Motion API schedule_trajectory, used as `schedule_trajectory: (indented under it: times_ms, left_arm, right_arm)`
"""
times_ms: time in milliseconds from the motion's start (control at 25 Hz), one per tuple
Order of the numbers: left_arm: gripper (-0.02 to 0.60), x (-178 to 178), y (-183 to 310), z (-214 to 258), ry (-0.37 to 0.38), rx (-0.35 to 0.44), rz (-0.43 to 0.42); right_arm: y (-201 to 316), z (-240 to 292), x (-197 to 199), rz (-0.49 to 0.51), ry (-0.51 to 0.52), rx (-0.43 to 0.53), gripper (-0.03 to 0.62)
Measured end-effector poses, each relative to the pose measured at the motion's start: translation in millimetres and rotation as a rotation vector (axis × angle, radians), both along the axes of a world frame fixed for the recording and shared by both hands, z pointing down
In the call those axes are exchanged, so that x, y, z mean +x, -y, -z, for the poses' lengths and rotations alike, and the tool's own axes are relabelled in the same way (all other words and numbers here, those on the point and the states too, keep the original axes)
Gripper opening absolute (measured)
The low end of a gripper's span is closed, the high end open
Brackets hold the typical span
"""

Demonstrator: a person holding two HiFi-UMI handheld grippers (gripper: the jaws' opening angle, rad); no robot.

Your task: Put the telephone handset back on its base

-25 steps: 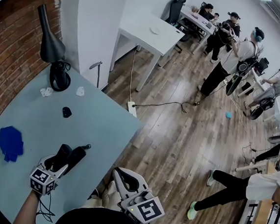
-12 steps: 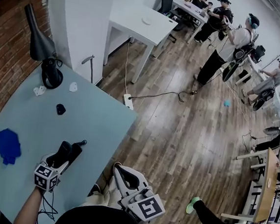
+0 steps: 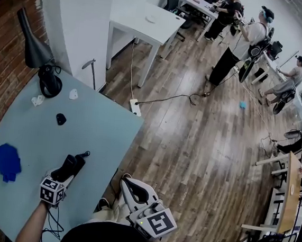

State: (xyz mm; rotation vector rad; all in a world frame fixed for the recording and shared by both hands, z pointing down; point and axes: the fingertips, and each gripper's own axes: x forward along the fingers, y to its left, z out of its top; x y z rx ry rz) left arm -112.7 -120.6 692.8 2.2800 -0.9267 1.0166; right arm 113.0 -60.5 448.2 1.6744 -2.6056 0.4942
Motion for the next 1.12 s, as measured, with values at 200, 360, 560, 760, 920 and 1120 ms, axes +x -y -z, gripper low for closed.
schedule_trajectory:
  times_ms: [200, 360, 560, 760, 920, 1120]
  left_arm:
    - [0.278, 4.5, -2.3, -6.0, 0.02, -0.02, -0.026]
    - [0.278, 6.9, -2.3, -11.2, 0.038, -0.033, -0.043]
    - [0.278, 7.3, -2.6, -20.8, 0.077, -0.062, -0.068]
    - [0.279, 10.2, -2.0, -26.9, 0.099, -0.077, -0.08]
    - [0.279, 9.4, 1.7, -32.0, 0.136, -0.083, -0.063]
    - [0.279, 7.1, 2.8, -36.2, 0.17, -0.093, -0.055]
  right_arm:
    - [-2.8, 0.1, 4.1, -0.016, 0.01, -0.002, 0.012]
    - [-6.5, -1.0, 6.7, -0.023, 0.013, -0.007, 0.012]
    - [-9.7, -4.2, 12.3, -0.051, 0.021, -0.008, 0.012]
    - [-13.4, -8.8, 17.4, -0.069, 0.031, -0.014, 0.012]
    - [-16.4, -10.7, 24.0, -0.086, 0.044, -0.017, 0.012]
    - [-20.9, -14.1, 31.2, -0.106, 0.054, -0.019, 0.012]
